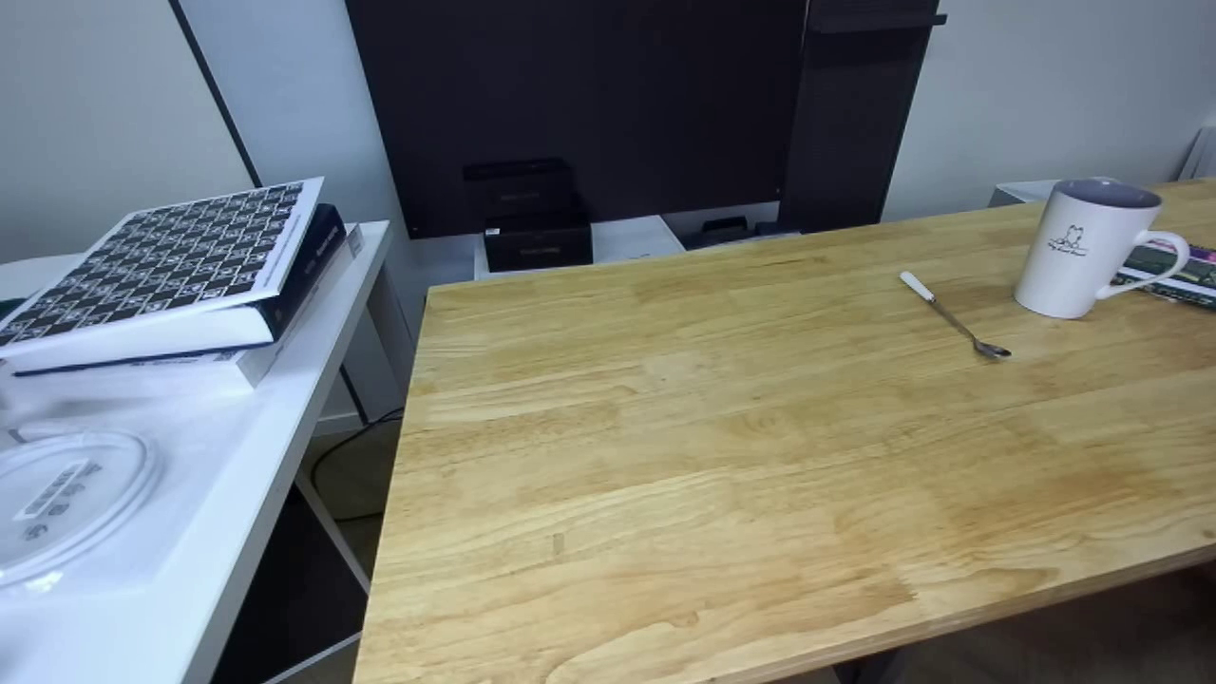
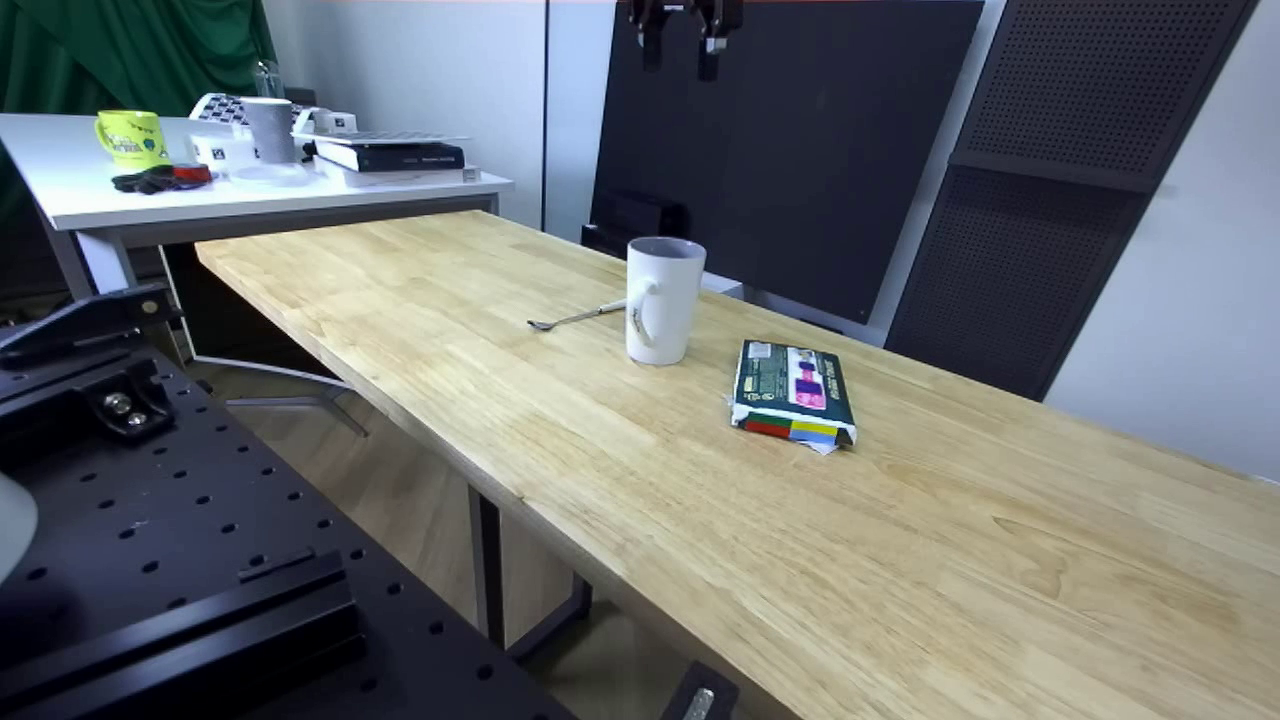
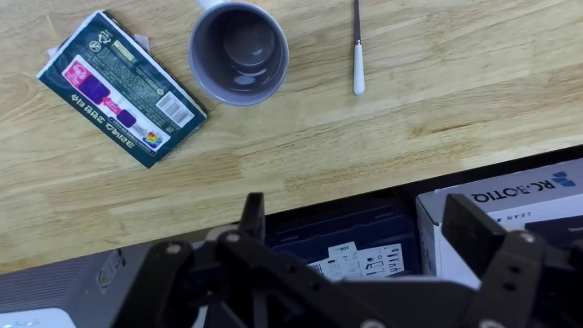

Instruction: Put the spoon inside the white mug on the table

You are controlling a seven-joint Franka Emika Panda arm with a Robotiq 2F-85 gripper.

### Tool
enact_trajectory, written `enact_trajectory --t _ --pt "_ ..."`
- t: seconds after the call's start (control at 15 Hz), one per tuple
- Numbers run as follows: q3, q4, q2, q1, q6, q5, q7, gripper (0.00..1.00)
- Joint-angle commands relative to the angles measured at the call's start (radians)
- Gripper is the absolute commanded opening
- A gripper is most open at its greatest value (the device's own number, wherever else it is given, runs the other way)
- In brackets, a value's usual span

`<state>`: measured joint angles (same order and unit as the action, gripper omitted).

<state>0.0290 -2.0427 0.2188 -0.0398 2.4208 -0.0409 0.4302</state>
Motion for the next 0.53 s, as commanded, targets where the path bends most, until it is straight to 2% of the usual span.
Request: enact_trajectory --t 0.0,0.33,0.47 --pt "-0.022 0.019 0.05 -0.031 0.027 0.011 0.054 1.0" --pt "-0.027 0.024 0.1 -0.055 0.027 0.035 0.058 1.0" --pt "-0.027 0.003 0.087 -0.052 0.035 0.034 0.02 1.0"
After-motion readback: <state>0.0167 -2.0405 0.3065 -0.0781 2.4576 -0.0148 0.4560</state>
